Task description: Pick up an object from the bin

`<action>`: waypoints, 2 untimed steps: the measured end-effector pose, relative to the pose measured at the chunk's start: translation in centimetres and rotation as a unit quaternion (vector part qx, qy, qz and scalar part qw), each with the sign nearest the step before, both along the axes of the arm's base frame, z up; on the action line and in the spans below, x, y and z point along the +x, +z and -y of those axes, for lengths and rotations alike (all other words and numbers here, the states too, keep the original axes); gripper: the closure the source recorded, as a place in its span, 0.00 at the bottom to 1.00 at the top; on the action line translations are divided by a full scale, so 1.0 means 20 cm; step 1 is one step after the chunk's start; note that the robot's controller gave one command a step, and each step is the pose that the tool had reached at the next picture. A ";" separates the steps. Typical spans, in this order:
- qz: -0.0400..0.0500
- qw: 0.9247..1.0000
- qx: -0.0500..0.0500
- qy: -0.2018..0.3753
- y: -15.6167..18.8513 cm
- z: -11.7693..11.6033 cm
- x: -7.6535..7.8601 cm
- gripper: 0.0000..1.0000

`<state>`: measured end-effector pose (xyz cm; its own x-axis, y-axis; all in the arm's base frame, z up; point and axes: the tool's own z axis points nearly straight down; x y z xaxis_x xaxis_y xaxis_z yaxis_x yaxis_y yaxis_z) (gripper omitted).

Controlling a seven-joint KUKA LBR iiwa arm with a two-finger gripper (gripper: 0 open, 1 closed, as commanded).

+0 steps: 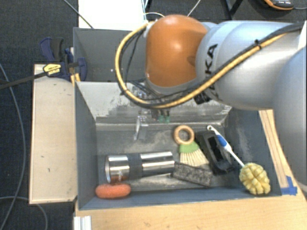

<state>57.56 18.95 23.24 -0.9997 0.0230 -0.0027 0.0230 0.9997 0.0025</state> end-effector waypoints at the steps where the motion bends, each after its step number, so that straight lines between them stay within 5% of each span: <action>1: 0.000 1.000 0.000 0.000 0.00 0.00 0.00 0.00; 2: 0.004 1.000 0.000 0.028 -0.09 0.00 -0.08 0.00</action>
Offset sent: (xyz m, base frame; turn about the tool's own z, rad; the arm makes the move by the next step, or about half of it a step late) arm -0.0525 0.0039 -0.0609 -0.1357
